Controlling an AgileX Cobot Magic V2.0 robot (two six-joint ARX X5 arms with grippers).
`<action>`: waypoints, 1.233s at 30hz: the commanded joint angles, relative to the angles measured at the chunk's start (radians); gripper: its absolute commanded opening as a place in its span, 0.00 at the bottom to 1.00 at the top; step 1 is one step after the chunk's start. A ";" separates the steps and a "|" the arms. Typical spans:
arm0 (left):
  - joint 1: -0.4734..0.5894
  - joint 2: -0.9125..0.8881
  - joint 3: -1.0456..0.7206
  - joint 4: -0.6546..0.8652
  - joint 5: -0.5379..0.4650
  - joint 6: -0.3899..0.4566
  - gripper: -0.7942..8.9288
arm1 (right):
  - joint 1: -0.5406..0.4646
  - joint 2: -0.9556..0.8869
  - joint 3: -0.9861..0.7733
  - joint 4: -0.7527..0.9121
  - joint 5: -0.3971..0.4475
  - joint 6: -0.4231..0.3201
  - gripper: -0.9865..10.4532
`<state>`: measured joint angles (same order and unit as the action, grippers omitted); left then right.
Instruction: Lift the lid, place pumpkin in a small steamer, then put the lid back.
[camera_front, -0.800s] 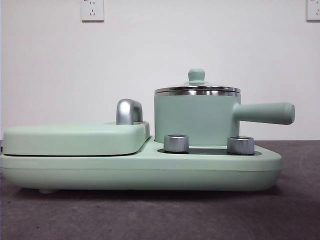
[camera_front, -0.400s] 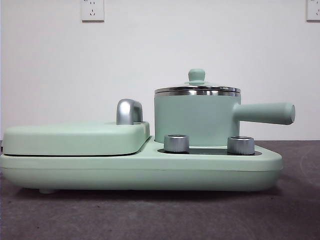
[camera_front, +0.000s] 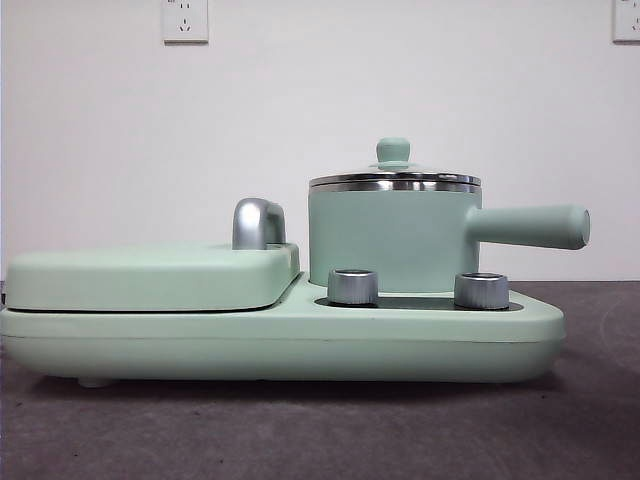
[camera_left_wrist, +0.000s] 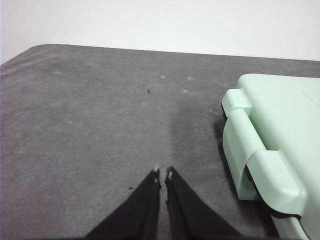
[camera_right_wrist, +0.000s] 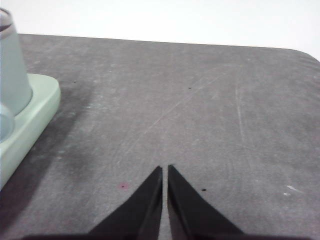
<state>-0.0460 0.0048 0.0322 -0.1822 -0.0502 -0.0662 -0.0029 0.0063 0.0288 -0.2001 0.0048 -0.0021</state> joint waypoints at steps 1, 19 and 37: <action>0.001 -0.002 -0.019 -0.005 -0.006 0.013 0.11 | -0.002 -0.003 -0.010 0.010 0.016 0.027 0.10; 0.001 -0.002 -0.019 -0.005 -0.006 0.013 0.11 | 0.000 -0.003 -0.012 0.046 0.022 0.047 0.10; 0.001 -0.002 -0.019 -0.005 -0.006 0.013 0.11 | 0.000 -0.003 -0.012 0.046 0.022 0.047 0.10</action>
<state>-0.0460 0.0048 0.0322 -0.1822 -0.0502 -0.0662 -0.0029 0.0063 0.0231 -0.1669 0.0235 0.0334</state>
